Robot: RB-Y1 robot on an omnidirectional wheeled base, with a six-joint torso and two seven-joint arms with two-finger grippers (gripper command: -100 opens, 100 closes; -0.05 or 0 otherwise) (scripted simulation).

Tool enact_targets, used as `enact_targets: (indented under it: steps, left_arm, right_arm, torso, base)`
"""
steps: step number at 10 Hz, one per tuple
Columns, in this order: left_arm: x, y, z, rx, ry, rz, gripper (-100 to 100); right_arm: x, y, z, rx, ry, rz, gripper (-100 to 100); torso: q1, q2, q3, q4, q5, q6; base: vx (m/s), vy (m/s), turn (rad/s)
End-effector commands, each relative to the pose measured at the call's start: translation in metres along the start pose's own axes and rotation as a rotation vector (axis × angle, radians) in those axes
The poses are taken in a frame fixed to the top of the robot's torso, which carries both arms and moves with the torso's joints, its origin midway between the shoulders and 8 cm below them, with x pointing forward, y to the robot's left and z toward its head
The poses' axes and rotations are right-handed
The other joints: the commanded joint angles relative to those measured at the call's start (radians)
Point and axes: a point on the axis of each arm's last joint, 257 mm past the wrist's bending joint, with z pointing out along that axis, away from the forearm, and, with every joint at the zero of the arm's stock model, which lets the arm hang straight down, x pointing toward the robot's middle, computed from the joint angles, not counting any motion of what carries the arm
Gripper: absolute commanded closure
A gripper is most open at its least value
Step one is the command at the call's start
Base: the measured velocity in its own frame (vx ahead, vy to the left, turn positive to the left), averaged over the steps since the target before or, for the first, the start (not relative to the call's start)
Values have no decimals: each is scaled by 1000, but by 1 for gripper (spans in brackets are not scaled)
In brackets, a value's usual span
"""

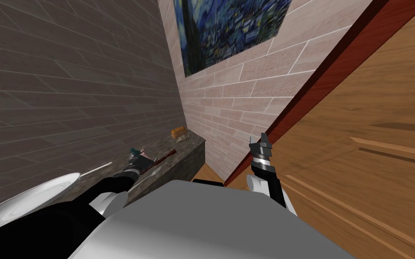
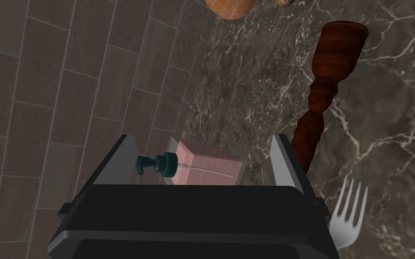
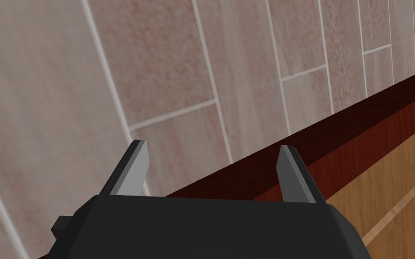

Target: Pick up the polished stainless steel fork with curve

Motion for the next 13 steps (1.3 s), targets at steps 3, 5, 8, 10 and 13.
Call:
enact_targets:
  steps: [3, 5, 8, 10, 13]
  left_arm:
    - [-28, 18, -8, -88, -85, -41, -100]
    - [-48, 31, -17, -146, -144, -75, -100]
    - [-81, 49, -38, -229, -240, -139, -100]
    - [-86, 57, -41, -261, -263, -140, -100]
    - [-115, 77, -67, -349, -359, -199, -100]
  right_arm:
    - [0, 0, 0, 0, 0, 0, 0]
    - [0, 0, 0, 0, 0, 0, 0]
    - [2, 1, 1, -5, 4, 5, 0]
    - [3, 2, 2, -6, 5, 8, 0]
    - [5, 2, 2, -8, 8, 12, 0]
  torso:
    - [-1, 0, 0, 0, 0, 1]
    - [0, 0, 0, 0, 0, 1]
    - [-7, 5, 3, 0, -3, 6]
    - [-13, 8, 5, 1, -4, 9]
    - [-18, 11, 7, 2, -6, 12]
  base:
    - [2, 18, -131]
    - [6, 34, -216]
    - [7, 37, -227]
    - [3, 22, -75]
    - [8, 34, -208]
